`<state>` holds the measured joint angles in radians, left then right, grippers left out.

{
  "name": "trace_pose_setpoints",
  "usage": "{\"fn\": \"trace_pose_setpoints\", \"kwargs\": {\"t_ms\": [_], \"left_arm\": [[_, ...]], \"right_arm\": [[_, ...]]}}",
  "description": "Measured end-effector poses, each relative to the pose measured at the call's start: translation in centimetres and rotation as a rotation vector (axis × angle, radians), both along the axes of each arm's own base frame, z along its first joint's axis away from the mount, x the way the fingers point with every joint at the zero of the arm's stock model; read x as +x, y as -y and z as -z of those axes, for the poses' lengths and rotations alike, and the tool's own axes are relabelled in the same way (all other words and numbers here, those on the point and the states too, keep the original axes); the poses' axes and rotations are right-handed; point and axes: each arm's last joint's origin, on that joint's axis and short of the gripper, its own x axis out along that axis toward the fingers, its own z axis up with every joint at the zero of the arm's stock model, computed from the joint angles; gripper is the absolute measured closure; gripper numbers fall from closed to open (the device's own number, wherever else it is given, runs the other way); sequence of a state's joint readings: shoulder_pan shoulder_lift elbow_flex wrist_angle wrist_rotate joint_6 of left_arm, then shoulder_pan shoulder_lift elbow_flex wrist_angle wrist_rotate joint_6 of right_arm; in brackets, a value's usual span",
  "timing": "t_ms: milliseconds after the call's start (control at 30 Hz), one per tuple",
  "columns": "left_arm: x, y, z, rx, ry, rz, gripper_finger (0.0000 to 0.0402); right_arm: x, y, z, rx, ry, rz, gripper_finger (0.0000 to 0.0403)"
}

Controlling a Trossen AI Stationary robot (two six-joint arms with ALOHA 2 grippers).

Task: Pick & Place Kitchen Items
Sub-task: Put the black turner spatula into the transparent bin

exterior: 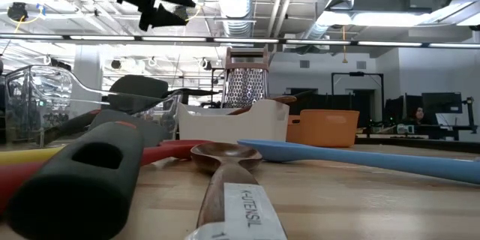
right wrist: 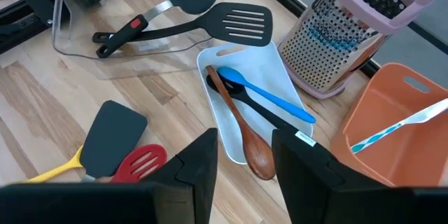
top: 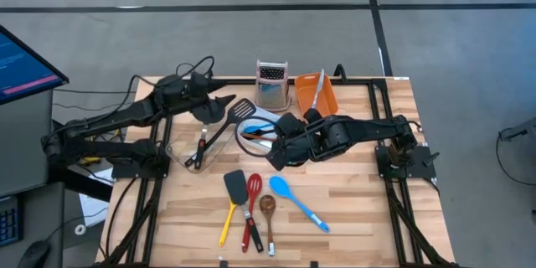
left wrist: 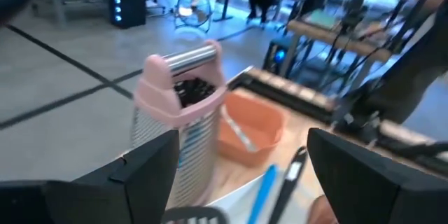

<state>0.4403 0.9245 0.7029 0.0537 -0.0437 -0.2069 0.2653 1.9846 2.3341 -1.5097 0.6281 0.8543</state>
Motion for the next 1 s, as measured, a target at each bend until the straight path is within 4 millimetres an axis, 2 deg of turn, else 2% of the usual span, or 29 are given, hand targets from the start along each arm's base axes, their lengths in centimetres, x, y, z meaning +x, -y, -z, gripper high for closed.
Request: {"fn": "trace_pose_setpoints", "kwargs": {"t_ms": [267,400,567,767,867,1000], "left_arm": [[0.7,1.3,-0.7,-0.173,0.16,0.038,0.0103],[0.9,1.8,-0.7,-0.166,0.152,0.08,0.0103],[1.1,2.5,-0.7,-0.086,0.114,0.25,0.012],[1.5,4.3,-0.7,-0.098,0.106,0.477,0.0194],[1.7,5.0,-0.7,-0.097,0.104,0.518,0.0245],[1.8,5.5,-0.8,-0.099,0.104,0.524,0.0314]], "right_arm": [[0.2,0.8,0.0,0.001,0.003,0.023,0.0275],[0.4,1.0,-0.1,0.011,0.025,0.029,0.0276],[0.2,0.7,0.0,0.009,-0.007,-0.005,0.0289],[-0.7,-0.5,0.3,0.033,-0.135,-0.141,0.031],[-0.7,-1.1,0.3,-0.005,-0.167,-0.228,0.033],[-1.2,-1.1,-0.1,-0.051,-0.206,-0.311,0.0377]]}}
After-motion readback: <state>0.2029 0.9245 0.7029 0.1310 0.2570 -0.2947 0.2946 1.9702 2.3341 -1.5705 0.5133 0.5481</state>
